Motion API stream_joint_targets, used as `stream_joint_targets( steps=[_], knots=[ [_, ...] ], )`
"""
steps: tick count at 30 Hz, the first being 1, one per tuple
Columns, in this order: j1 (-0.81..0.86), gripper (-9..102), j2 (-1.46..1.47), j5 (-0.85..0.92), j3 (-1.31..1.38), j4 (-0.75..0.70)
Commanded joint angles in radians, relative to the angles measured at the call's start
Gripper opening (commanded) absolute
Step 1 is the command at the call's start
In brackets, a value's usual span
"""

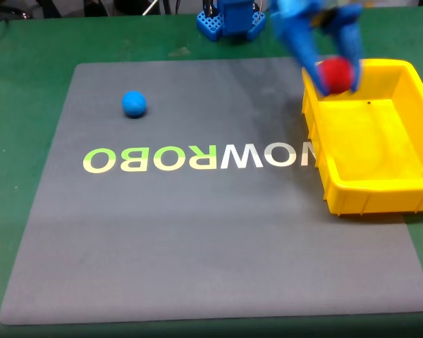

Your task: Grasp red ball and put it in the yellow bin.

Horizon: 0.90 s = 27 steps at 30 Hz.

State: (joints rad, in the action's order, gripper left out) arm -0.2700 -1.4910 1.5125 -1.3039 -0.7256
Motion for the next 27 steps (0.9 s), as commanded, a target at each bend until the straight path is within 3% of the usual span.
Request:
stream_joint_targets(
  steps=[1,7,15,20,27],
  knots=[
    [-0.098,0,-0.186,-0.018,-0.118,-0.003],
    [-0.187,0,-0.296,-0.026,-0.302,-0.002],
    [-0.196,0,-0.305,-0.029,-0.318,-0.003],
    [-0.195,34,-0.311,-0.035,-0.319,-0.003],
    [-0.189,41,-0.331,-0.046,-0.319,-0.003]
  ],
)
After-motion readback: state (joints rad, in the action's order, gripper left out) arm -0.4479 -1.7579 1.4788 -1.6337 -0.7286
